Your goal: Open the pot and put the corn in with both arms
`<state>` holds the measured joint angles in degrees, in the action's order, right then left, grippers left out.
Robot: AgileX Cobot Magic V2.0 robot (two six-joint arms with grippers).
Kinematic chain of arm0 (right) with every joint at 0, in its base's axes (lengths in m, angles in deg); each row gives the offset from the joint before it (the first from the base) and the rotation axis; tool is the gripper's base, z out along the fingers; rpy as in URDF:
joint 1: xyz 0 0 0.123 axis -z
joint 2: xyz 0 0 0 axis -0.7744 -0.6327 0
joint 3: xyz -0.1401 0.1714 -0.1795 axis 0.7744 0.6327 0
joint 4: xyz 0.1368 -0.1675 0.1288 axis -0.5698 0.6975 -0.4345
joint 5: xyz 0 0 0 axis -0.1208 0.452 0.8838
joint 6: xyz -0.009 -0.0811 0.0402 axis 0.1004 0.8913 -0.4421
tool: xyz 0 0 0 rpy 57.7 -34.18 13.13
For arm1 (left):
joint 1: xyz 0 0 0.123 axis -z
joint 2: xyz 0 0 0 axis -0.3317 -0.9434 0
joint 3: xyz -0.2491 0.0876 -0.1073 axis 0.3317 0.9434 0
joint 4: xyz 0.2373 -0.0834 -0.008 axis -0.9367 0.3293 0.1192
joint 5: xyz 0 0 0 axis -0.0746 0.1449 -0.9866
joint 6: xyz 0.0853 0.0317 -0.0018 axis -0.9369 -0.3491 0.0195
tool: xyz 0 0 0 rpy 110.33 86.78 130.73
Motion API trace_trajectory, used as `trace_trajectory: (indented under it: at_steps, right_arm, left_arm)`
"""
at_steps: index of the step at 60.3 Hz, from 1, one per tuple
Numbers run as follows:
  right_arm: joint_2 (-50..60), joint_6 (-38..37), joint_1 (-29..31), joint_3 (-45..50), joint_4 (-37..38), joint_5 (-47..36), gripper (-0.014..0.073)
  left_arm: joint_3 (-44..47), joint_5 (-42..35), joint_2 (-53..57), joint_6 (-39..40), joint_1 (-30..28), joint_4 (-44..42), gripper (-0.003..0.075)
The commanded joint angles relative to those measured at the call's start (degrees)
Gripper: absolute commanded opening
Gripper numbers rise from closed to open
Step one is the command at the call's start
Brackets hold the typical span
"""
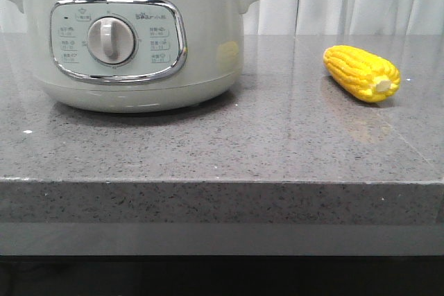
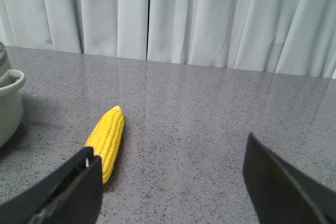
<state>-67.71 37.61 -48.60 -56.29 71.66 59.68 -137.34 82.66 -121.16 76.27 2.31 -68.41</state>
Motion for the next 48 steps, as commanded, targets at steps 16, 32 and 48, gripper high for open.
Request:
trace_trajectory:
  at_steps: [16,32,48]
  right_arm:
    - [-1.0,0.0,0.4,-1.9,-0.1,-4.2,0.0570]
    - [-1.0,0.0,0.4,-1.9,-0.1,-4.2,0.0570]
    - [-1.0,0.0,0.4,-1.9,-0.1,-4.2,0.0570]
  left_arm:
    - [-3.9,-1.6,-2.5,0.1,0.5,1.2,0.0539]
    - [-3.9,-0.8,-2.7,0.1,0.5,1.2,0.0533]
    - [-3.9,-0.8,-2.7,0.1,0.5,1.2,0.0347]
